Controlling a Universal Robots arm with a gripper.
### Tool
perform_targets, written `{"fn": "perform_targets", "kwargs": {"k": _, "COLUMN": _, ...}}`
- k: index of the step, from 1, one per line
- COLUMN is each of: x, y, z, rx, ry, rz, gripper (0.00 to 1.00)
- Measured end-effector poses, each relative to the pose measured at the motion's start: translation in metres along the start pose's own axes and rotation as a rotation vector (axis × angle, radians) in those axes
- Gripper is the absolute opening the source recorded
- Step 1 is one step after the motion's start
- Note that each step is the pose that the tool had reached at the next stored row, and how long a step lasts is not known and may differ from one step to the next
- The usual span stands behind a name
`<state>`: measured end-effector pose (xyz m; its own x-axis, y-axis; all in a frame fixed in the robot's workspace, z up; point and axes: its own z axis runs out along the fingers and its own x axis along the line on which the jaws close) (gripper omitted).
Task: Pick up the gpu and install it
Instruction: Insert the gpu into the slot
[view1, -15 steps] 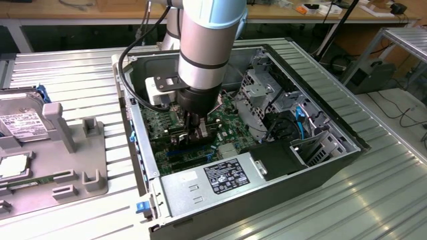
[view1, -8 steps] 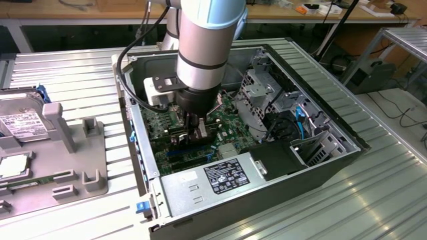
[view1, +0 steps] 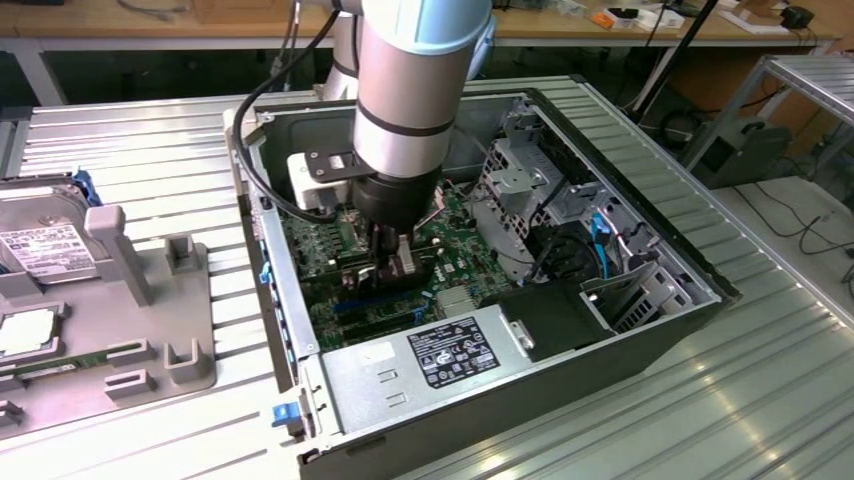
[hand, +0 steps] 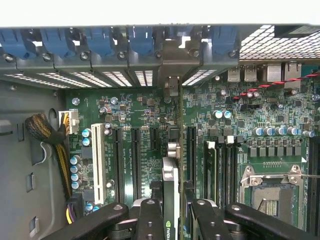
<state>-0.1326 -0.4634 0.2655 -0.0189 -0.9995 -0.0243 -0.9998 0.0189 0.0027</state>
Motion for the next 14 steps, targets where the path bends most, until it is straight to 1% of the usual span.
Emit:
{"fn": "perform_targets", "kwargs": {"k": 9, "x": 0.0, "y": 0.0022, "z": 0.0001, "rx": 0.0002, "ry": 0.0, "rz": 0.0, "gripper": 0.27}}
{"fn": "perform_targets", "kwargs": {"k": 14, "x": 0.0001, "y": 0.0022, "z": 0.0036, "rx": 0.0, "ry": 0.0003, "rz": 0.0, "gripper": 0.27}}
